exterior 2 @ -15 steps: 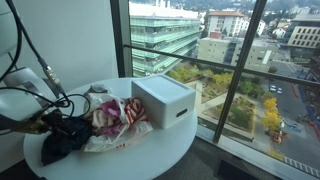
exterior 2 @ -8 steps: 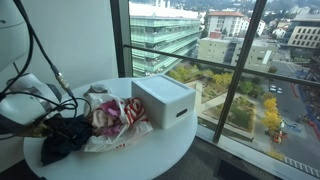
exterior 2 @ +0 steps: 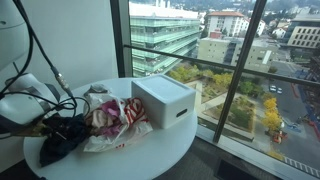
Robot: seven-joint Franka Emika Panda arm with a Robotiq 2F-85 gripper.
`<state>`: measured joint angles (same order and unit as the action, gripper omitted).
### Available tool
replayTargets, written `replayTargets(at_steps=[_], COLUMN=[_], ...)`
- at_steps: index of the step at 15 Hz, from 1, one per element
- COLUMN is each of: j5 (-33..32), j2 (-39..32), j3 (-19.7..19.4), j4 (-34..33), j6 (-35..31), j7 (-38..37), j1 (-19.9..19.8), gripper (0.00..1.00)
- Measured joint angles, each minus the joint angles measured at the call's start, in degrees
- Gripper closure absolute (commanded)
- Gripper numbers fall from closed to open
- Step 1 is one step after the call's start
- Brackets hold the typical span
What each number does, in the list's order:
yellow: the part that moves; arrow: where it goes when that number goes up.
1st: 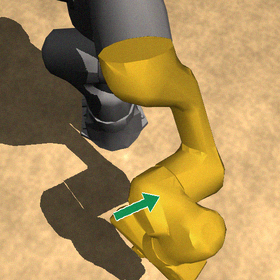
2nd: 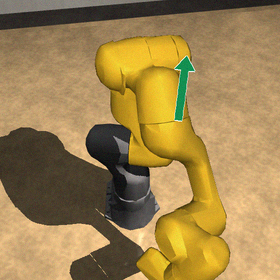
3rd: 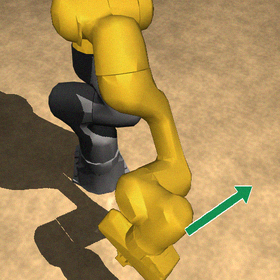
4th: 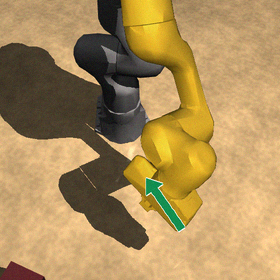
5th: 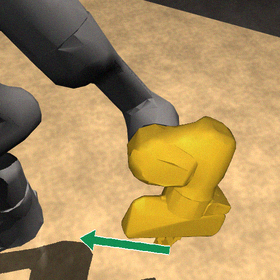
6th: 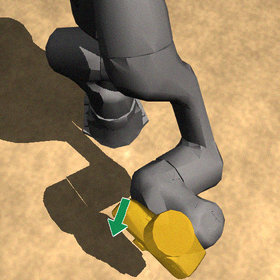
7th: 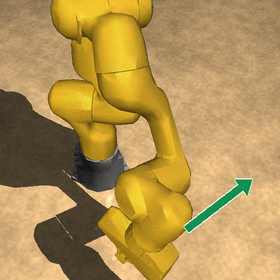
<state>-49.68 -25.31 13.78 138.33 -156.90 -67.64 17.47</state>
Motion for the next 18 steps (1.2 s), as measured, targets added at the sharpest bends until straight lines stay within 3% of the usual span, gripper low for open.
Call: replayTargets(at_steps=[3, 4, 8, 18], j5=[2.5, 3.9, 13.3, 19.4], j2=[0.4, 0.7, 4.5, 21.8], j3=[1.4, 2.2, 2.3, 2.2], j4=[0.1, 0.1, 0.3, 1.3], j6=[0.0, 0.0, -0.2, 4.7], j7=[1.9, 2.7, 8.8, 10.0], j1=[-1.4, -2.2, -3.0, -5.6], gripper=[0.92, 0.88, 0.87, 0.87])
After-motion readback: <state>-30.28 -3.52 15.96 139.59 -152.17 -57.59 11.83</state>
